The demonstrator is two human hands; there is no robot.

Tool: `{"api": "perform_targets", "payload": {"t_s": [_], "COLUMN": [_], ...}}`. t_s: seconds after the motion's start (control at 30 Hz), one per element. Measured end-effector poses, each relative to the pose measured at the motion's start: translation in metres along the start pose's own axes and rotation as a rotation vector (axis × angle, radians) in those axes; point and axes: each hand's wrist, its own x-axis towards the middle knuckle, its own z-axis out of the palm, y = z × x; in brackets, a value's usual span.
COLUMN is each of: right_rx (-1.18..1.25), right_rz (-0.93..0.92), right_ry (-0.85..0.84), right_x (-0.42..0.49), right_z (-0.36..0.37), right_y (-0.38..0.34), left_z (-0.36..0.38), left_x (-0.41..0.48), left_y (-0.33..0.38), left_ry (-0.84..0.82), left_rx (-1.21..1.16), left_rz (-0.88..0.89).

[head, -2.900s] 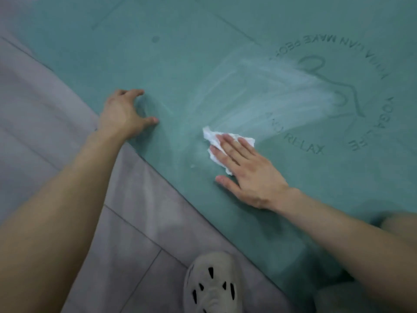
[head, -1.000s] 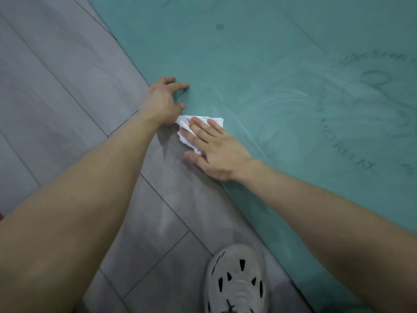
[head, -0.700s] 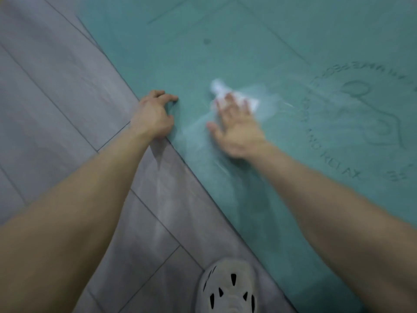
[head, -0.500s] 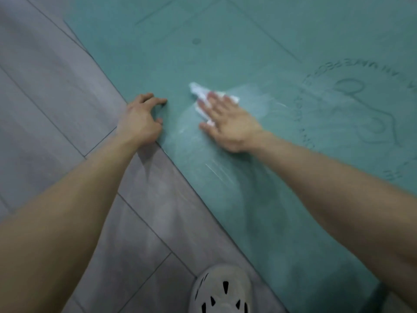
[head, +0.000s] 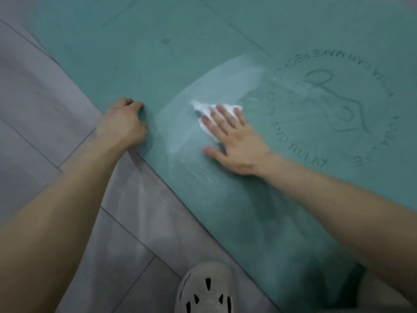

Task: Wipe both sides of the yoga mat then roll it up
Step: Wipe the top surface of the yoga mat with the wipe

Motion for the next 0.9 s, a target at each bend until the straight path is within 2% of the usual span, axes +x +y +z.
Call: {"api": "perform_targets", "payload": {"t_s": [0.07,0.1,0.17,0.23,0.3,0.33,0.4,0.47,0.57,0.6,0.67,0.73,0.83,0.9], "right_rx": [0.012,0.041,0.092,0.105,0.116,0.122,0.113,0.097,0.083,0.091,0.104,0.065,0.064,0.066], "right_rz": [0.364,0.474,0.524,0.329,-0.007,-0.12,-0.19,-0.003,0.471,0.561,0.606,0.444,0.037,-0.055], "right_ry": [0.018,0.03,0.057,0.076,0.062,0.041,0.016,0.052,0.072,0.088,0.105,0.108,0.025,-0.017], "right_x": [0.02,0.026,0.029,0.011,-0.029,-0.048,-0.063,-0.057,-0.051,-0.053,-0.054,-0.062,-0.097,-0.119], "right_z": [-0.015,-0.021,-0.019,-0.005,0.013,0.02,0.022,0.014,-0.007,-0.011,-0.008,0.002,0.017,0.02], "right_y": [0.065,0.085,0.073,0.008,-0.068,-0.093,-0.088,-0.03,0.082,0.102,0.091,0.035,-0.048,-0.045], "left_z": [0.004,0.007,0.011,0.013,0.015,0.016,0.018,0.021,0.026,0.028,0.032,0.034,0.041,0.048], "left_x": [-0.011,-0.016,-0.025,-0.032,-0.035,-0.036,-0.038,-0.039,-0.043,-0.043,-0.041,-0.04,-0.037,-0.037], "left_y": [0.015,0.022,0.036,0.048,0.056,0.059,0.065,0.071,0.083,0.088,0.101,0.118,0.144,0.158], "left_ry": [0.007,0.017,0.05,0.092,0.128,0.139,0.146,0.15,0.145,0.138,0.125,0.126,0.139,0.12], "left_rx": [0.015,0.004,-0.03,-0.075,-0.112,-0.117,-0.116,-0.122,-0.124,-0.12,-0.125,-0.14,-0.19,-0.207], "left_rz": [0.077,0.118,0.165,0.169,0.169,0.168,0.174,0.207,0.29,0.33,0.381,0.39,0.415,0.424]}}
